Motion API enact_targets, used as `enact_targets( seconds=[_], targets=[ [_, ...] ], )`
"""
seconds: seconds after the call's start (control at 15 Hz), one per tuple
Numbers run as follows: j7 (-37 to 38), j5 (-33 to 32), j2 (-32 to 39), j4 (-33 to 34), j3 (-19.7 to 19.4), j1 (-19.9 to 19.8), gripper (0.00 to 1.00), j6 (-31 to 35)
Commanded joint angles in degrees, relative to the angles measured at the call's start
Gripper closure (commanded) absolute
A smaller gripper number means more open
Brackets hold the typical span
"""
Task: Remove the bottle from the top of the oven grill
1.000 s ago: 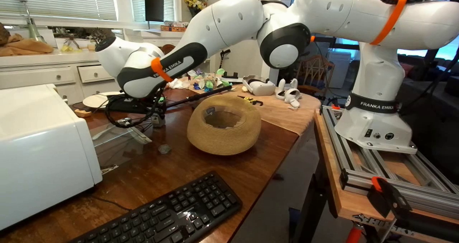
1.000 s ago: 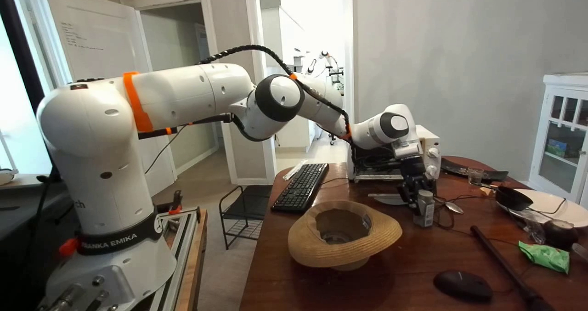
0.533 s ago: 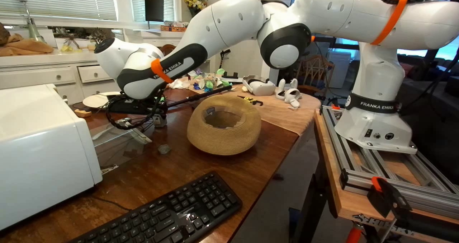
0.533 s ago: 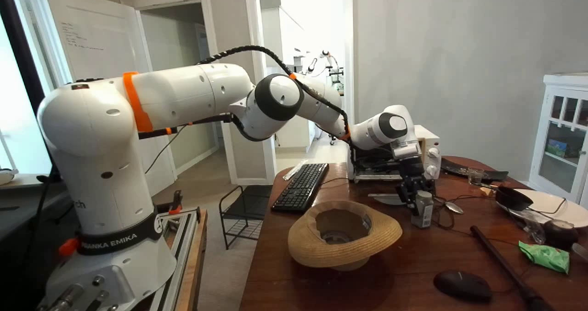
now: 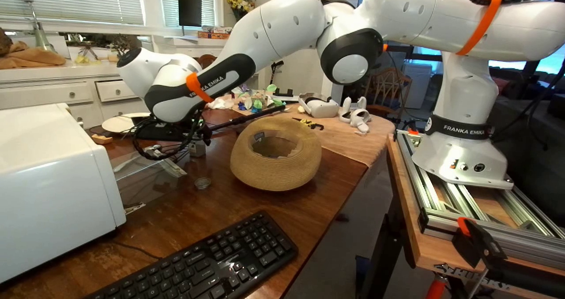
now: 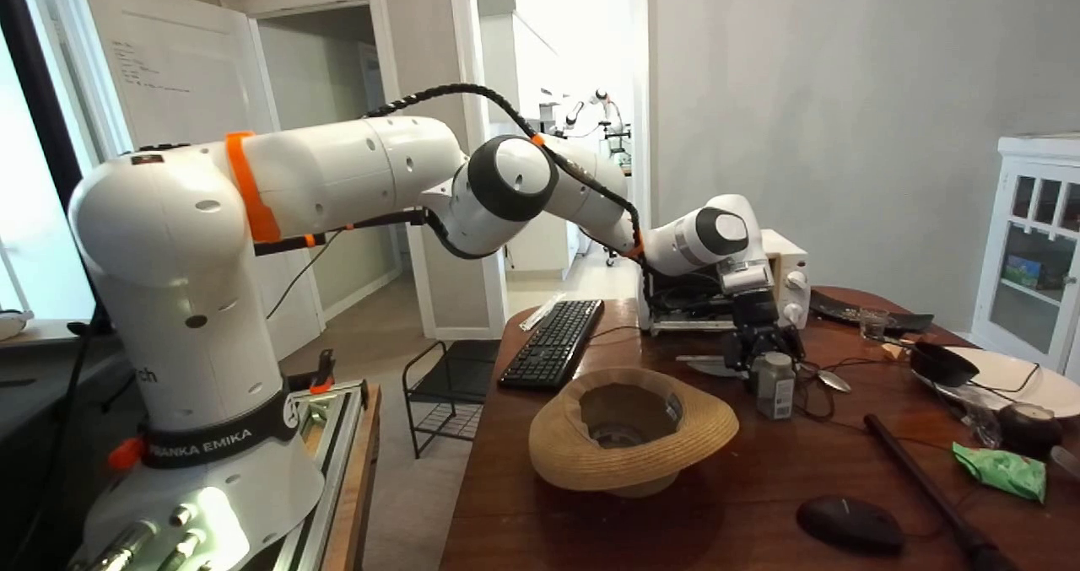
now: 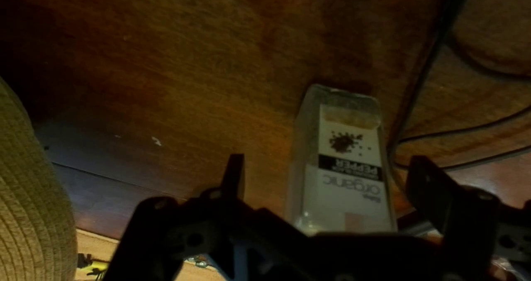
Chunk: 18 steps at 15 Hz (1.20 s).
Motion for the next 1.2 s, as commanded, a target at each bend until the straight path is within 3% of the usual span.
enact_targets(
  seconds=[0.0,0.53,1.13],
  targets=[
    [0.5,0.0,-1.5,-0.6,-0.2,0.5,0.00,-1.5],
    [0.0,0.6,-6.7,-0.4,-0.1,0.3,0.00,-3.5],
    [-2.2,5.6,-12.0,0.0,2.9,-3.2,0.00,-7.7]
  ],
)
